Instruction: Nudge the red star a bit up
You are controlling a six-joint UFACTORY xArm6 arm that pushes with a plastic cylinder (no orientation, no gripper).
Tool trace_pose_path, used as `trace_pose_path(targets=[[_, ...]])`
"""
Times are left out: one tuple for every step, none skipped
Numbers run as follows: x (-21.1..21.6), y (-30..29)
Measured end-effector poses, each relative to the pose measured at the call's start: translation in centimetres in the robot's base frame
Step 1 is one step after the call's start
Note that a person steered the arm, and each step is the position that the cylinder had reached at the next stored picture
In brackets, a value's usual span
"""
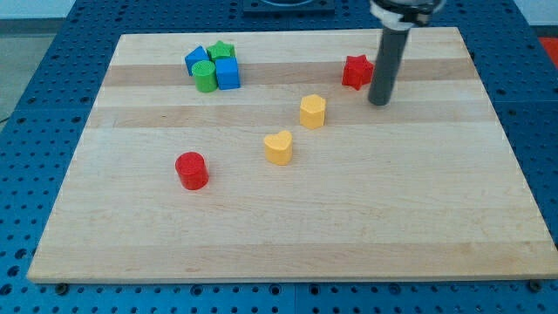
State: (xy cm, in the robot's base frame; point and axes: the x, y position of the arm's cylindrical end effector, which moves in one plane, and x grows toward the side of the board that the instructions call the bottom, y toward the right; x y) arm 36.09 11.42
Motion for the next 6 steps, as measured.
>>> trace_pose_path(targets=[[-2.4,-1.5],[-4.0,-4.1],[-4.2,-9.5],[-5.0,-3.2],[-5.0,-1.1],[-5.1,-10.8]])
